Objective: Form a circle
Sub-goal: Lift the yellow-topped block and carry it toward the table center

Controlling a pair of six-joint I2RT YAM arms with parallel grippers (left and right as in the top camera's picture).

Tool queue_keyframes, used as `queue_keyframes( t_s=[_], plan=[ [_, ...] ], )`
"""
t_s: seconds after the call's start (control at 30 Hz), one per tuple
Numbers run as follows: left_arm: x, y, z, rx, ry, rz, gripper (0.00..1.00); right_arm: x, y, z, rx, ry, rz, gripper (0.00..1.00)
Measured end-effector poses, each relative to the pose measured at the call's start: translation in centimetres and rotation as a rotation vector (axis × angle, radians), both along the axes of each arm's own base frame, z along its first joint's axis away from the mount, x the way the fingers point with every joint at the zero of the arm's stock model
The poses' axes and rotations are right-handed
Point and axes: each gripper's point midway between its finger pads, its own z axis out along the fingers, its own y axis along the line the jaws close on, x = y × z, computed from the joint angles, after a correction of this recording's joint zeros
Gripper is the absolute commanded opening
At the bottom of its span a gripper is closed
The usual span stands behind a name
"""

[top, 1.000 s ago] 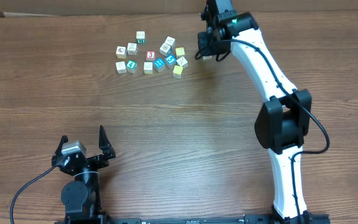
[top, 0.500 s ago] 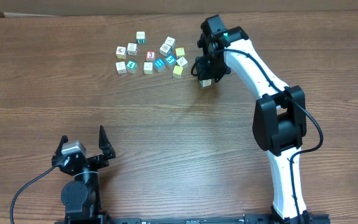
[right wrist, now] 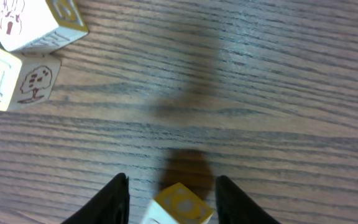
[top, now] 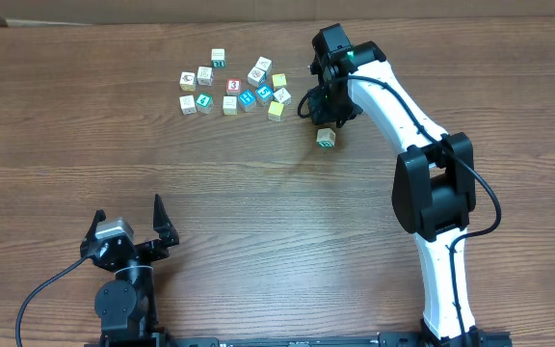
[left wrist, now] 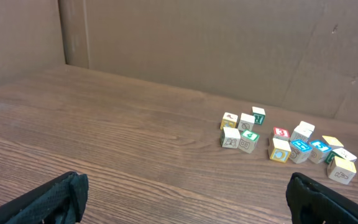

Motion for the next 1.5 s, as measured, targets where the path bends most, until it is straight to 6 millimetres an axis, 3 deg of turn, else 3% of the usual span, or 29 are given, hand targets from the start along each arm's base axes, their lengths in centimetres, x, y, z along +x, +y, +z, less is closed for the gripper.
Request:
queue_keyframes(
  t_s=[0.23, 0.37, 0.57, 0.63, 0.67, 0.7, 0.9, 1.03, 1.23, 1.5],
  plan=[
    [0.0, 0.0, 0.0, 0.0, 0.0, 0.0, 0.99, -0.9, -0.5, -0.2, -0.022, 0.036, -0.001, 0.52],
    [0.0, 0.0, 0.0, 0.0, 0.0, 0.0, 1.0, -2.4, -1.2, -0.4, -0.051, 0.098, -0.015, 0.56],
    [0.0, 0.0, 0.0, 0.0, 0.0, 0.0, 1.0, -3.6, -2.8, -0.5, -0.119, 0.146, -0.149, 0.6],
    [0.0, 0.0, 0.0, 0.0, 0.0, 0.0, 0.99, -3.8, -3.0, -0.5, -0.128, 0.153, -0.194, 0.7],
    [0.0, 0.0, 0.0, 0.0, 0.0, 0.0, 0.99, -3.8, -3.1, -0.5, -0.131, 0.154, -0.212, 0.98],
    [0.0, 0.0, 0.0, 0.0, 0.0, 0.0, 1.0, -3.8, -3.1, -0.5, -0.13, 0.153, -0.226, 1.0],
    [0.0, 0.0, 0.0, 0.0, 0.0, 0.0, 1.0, -4.1, -2.7, -0.8, -0.103, 0.174, -0.249, 1.0],
    [0.0, 0.0, 0.0, 0.0, 0.0, 0.0, 1.0, -4.4, -2.5, -1.4, -0.094, 0.186, -0.253, 0.69],
    [0.0, 0.0, 0.0, 0.0, 0.0, 0.0, 0.99, -4.8, -2.7, -2.3, -0.094, 0.199, -0.318, 0.52],
    [0.0, 0.0, 0.0, 0.0, 0.0, 0.0, 0.99, -2.9, -2.6, -2.3, -0.083, 0.12, -0.357, 0.48]
  ],
)
